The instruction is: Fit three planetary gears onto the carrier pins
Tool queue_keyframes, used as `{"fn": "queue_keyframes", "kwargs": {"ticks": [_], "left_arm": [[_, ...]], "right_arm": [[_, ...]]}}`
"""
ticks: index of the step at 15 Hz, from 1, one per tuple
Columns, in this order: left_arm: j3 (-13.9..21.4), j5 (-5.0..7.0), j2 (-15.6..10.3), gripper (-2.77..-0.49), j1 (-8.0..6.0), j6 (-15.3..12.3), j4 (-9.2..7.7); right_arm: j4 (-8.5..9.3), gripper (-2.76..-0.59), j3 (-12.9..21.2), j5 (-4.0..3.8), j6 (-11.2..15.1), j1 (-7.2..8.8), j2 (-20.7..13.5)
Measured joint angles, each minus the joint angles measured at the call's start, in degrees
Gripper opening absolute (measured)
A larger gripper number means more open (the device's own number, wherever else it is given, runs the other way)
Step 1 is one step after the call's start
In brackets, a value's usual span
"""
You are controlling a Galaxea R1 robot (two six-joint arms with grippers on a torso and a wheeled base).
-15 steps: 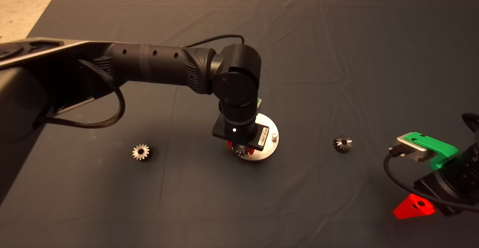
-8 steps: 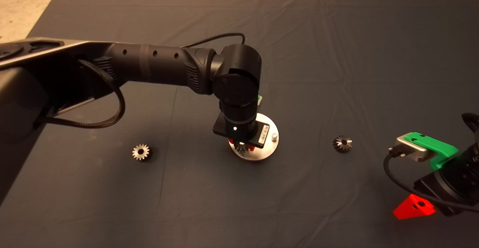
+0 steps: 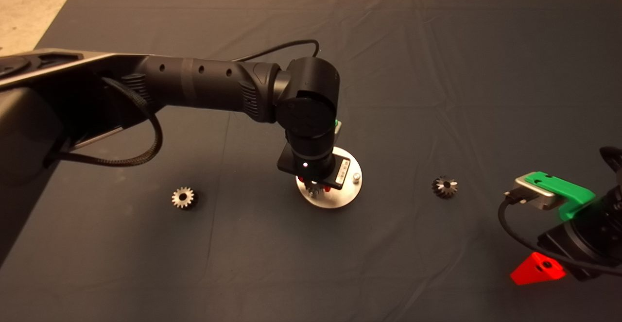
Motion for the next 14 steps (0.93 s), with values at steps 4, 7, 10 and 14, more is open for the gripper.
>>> {"fn": "queue_keyframes", "kwargs": {"ticks": [4,7,10,14], "left_arm": [[0.0,0.00,0.0,-2.37,0.00,0.2,0.15],[0.0,0.00,0.0,-2.37,0.02,0.2,0.17],[0.0,-0.01,0.1,-2.37,0.61,0.2,0.24],[0.0,0.02,0.3,-2.37,1.72,0.2,0.78]], "right_arm": [[0.00,-0.61,0.0,0.00,-0.3,0.01,0.0],[0.00,-0.61,0.0,0.00,-0.4,0.02,0.0],[0.00,-0.61,0.0,-0.02,-0.5,0.00,0.0],[0.00,-0.61,0.0,0.00,-0.5,0.00,0.0]]}}
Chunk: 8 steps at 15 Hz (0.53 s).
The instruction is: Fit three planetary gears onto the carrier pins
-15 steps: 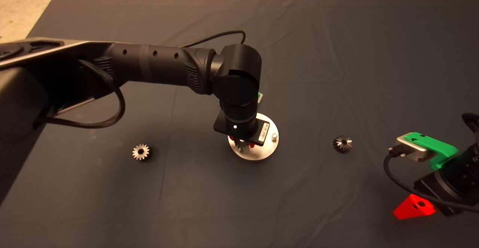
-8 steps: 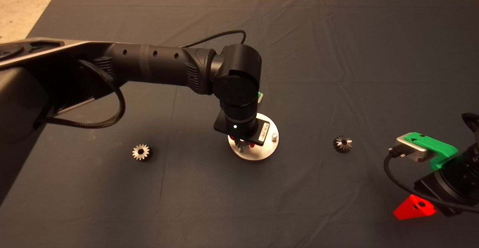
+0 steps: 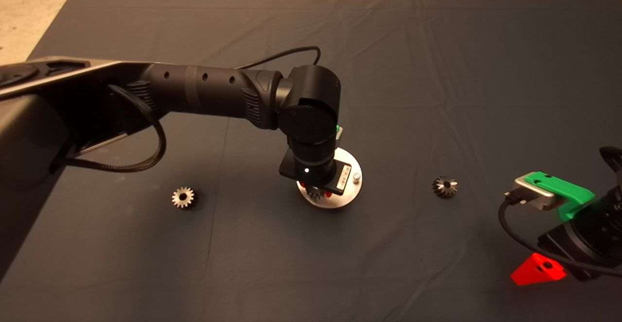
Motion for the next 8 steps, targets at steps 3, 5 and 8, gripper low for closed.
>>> {"fn": "queue_keyframes", "kwargs": {"ticks": [3,5,8], "left_arm": [[0.0,0.00,0.0,-2.37,0.21,0.0,0.49],[0.0,-0.02,0.0,-2.37,0.22,0.2,0.66],[0.0,-0.02,0.0,-2.37,0.22,0.7,0.75]], "right_arm": [[0.00,-0.61,0.0,0.02,0.0,0.01,0.0],[0.00,-0.61,0.0,0.00,0.0,0.00,0.0],[0.00,-0.61,0.0,0.00,0.0,0.00,0.0]]}}
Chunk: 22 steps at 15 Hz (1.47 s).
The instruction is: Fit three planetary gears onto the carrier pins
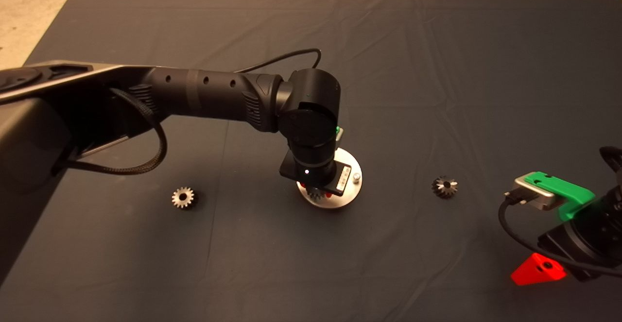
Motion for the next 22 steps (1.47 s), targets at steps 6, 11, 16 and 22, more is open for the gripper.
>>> {"fn": "queue_keyframes", "kwargs": {"ticks": [6,11,16,22], "left_arm": [[0.0,0.00,-0.3,-2.37,0.35,1.2,0.44],[0.0,0.00,-0.3,-2.37,0.34,1.5,0.57],[0.2,-0.10,-0.8,-2.37,0.93,3.0,0.60],[0.4,-0.38,-1.7,-2.37,1.26,5.0,0.77]], "right_arm": [[0.00,-0.61,0.0,0.00,0.0,0.01,0.0],[0.00,-0.61,0.0,0.00,0.0,0.00,0.0],[0.00,-0.61,0.0,0.00,0.0,0.00,0.0],[0.00,-0.61,0.0,-0.02,0.0,0.01,0.0]]}}
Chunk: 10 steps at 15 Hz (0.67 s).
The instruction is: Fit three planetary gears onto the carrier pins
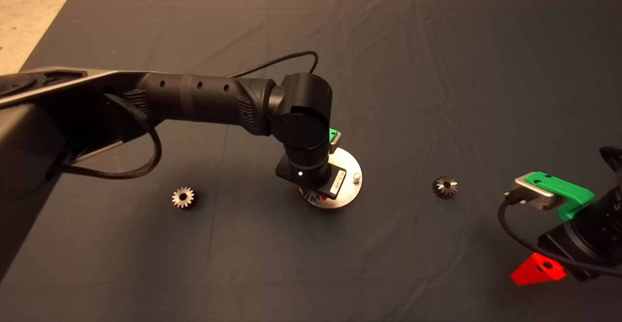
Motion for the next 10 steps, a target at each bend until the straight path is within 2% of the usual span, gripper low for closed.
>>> {"fn": "queue_keyframes", "kwargs": {"ticks": [3,10], "left_arm": [[0.0,-0.38,-0.5,-2.37,-0.02,0.9,0.01],[-0.4,-0.20,-0.1,-2.37,-0.02,1.4,-0.02]], "right_arm": [[0.00,-0.61,0.0,0.02,0.0,-0.01,0.0],[-0.01,-0.61,0.0,0.02,0.0,-0.01,0.0]]}}
